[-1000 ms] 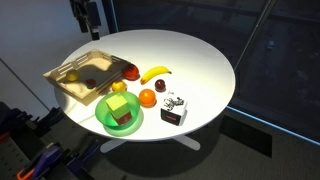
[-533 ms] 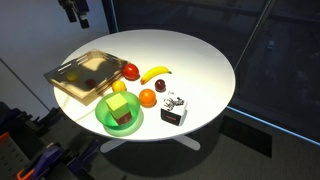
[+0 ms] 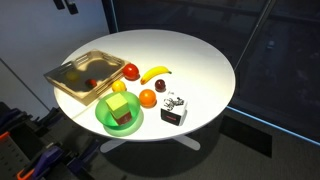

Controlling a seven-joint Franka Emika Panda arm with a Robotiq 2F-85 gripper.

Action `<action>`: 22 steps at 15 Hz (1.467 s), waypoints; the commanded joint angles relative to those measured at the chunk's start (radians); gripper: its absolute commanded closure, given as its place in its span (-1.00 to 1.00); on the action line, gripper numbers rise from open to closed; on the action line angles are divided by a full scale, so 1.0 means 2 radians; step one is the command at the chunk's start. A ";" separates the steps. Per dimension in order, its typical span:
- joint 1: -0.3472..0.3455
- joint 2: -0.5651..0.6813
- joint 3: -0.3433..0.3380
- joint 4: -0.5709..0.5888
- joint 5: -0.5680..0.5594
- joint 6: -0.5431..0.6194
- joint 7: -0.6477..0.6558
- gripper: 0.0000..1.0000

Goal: Put the orange on the right side of the table

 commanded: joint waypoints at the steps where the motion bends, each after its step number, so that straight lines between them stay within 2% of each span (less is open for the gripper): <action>1: 0.006 -0.032 0.002 -0.010 0.008 -0.015 -0.004 -1.00; 13: 0.030 -0.075 0.001 -0.007 0.054 -0.075 -0.066 -1.00; 22: 0.027 -0.076 0.007 -0.004 0.043 -0.072 -0.053 -1.00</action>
